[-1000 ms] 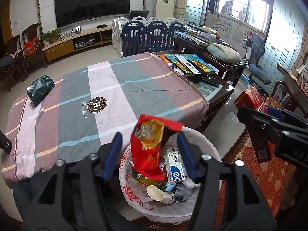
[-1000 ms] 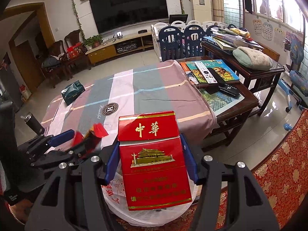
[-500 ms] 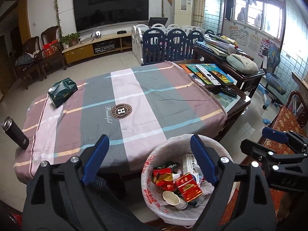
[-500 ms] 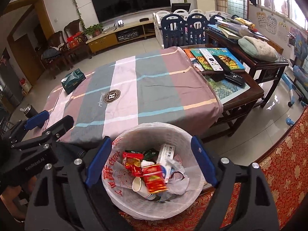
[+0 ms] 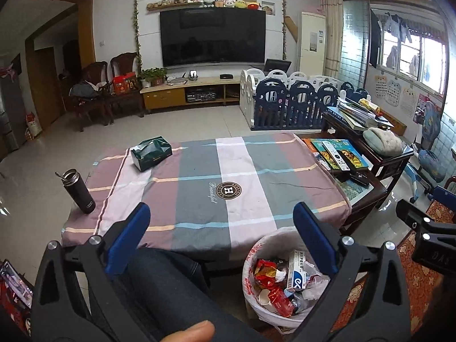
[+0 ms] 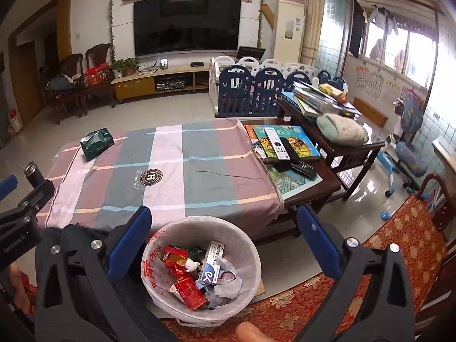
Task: Collect trash
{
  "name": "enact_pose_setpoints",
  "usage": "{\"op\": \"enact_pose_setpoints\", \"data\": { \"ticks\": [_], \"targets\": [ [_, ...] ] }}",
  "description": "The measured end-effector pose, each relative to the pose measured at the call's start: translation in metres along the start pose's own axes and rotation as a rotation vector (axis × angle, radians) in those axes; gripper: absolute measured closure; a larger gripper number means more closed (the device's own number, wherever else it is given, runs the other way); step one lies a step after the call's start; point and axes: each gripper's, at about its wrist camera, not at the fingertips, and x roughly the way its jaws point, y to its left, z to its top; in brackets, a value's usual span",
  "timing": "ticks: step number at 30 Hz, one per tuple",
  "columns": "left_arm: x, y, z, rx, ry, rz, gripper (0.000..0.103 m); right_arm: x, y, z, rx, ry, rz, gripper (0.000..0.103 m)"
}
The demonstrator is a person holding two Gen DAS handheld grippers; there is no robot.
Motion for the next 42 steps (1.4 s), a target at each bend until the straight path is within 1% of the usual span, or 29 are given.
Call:
{"op": "enact_pose_setpoints", "data": {
  "ticks": [2,5,8,12,42],
  "targets": [
    [-0.005,0.002,0.001,-0.007,0.007,-0.005,0.003,-0.003,0.003,0.000,-0.012,-0.005,0.012,0.003],
    [-0.007,0.005,0.000,-0.017,0.018,-0.009,0.003,0.002,0.005,-0.001,-0.009,0.011,0.017,0.003],
    [-0.009,0.008,-0.001,-0.026,0.016,0.013,0.003,0.005,0.005,-0.002,0.012,0.019,0.040,0.003],
    [-0.012,0.011,0.000,-0.031,-0.006,0.045,0.003,0.002,0.005,-0.002,0.036,0.006,0.065,0.003],
    [-0.013,0.010,-0.003,-0.022,-0.007,0.038,0.003,0.012,0.006,-0.005,0.040,0.033,0.070,0.003]
  ]
}}
